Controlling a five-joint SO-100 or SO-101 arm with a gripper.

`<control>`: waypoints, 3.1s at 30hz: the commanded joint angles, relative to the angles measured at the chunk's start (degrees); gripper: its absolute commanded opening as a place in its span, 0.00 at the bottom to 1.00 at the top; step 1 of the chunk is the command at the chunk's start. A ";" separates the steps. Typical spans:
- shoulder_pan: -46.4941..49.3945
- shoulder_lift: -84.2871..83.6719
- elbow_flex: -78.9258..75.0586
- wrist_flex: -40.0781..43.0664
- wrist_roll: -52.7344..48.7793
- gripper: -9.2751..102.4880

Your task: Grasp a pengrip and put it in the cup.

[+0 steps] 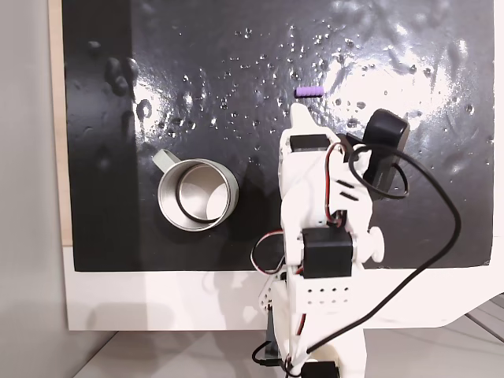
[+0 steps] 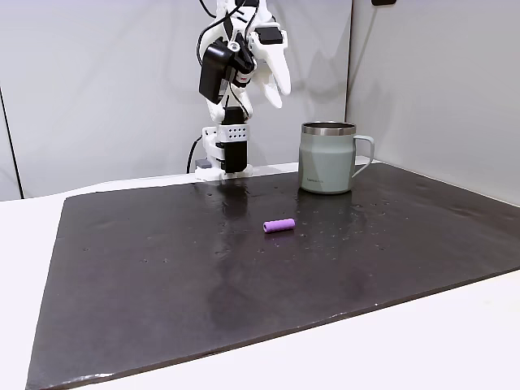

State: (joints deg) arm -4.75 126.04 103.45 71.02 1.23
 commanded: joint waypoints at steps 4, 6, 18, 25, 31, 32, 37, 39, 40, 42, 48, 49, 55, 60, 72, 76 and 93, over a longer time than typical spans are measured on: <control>4.83 -15.03 -18.02 6.42 -1.76 0.32; 5.89 -19.60 -21.45 7.21 -1.58 0.33; 7.65 -42.28 -34.19 8.61 -0.09 0.33; 6.15 -50.89 -33.75 6.15 -0.09 0.32; 7.03 -56.87 -35.33 4.22 -1.14 0.32; 7.12 -58.01 -36.12 4.22 -1.32 0.32; 7.47 -63.63 -40.17 4.22 -2.72 0.32; 7.56 -66.18 -42.45 4.31 -3.52 0.31; 7.56 -67.50 -43.68 4.57 -3.69 0.30; 7.91 -70.05 -45.79 5.27 -3.87 0.29; 8.88 -75.15 -48.34 6.33 -4.13 0.21; 8.88 -75.59 -48.34 6.33 -4.22 0.18; 9.23 -76.20 -49.04 7.03 -3.78 0.09; 9.49 -75.06 -62.31 16.70 -2.55 0.09; 9.14 -59.15 -70.93 25.84 -1.05 0.08; 6.15 -49.57 -65.04 25.84 -0.62 0.08; -24.08 -27.86 -40.43 25.84 0.97 0.08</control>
State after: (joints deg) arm -23.64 92.99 60.91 96.33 2.99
